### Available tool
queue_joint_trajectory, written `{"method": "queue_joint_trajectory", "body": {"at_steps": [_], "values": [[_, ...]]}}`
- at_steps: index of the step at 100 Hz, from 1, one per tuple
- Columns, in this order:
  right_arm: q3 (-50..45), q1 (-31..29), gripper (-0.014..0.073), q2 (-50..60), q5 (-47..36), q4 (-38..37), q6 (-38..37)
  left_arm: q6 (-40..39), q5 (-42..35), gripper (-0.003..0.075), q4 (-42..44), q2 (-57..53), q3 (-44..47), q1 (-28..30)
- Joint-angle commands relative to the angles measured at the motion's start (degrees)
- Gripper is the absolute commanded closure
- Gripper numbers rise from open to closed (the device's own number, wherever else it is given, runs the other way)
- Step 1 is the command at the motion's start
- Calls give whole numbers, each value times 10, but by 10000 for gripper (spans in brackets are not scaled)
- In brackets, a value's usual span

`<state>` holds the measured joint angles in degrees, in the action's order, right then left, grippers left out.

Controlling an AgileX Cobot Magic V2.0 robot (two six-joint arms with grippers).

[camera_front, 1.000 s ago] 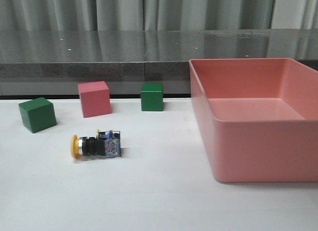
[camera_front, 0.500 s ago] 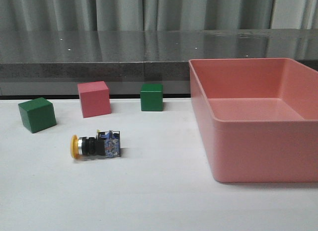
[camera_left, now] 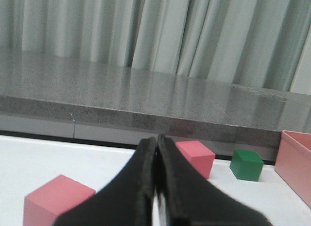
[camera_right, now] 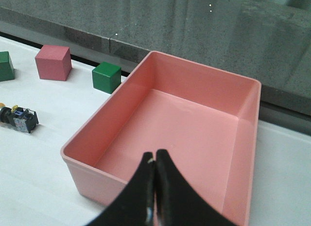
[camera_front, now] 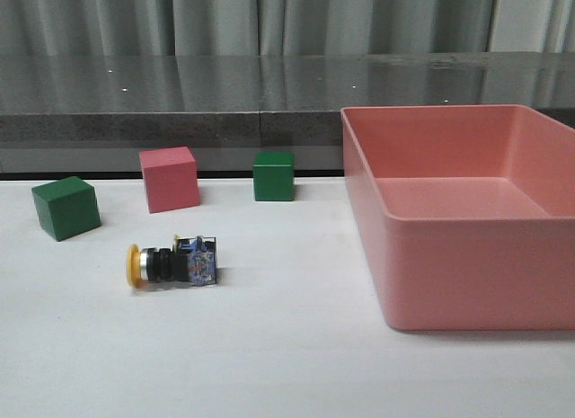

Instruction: Place and stand button with both arms

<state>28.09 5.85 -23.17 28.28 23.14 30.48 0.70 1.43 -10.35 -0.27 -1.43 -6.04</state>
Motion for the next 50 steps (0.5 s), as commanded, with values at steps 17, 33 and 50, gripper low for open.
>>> {"method": "queue_joint_trajectory", "body": {"at_steps": [17,33,50], "values": [[14,-4,654,0,-41,8,-2,-7,163,740,12,162,-207,-5],[14,-4,654,0,-40,8,-2,119,258,739,22,354,-342,-5],[14,-4,654,0,-38,8,-2,288,266,720,-38,524,-429,-5]]}}
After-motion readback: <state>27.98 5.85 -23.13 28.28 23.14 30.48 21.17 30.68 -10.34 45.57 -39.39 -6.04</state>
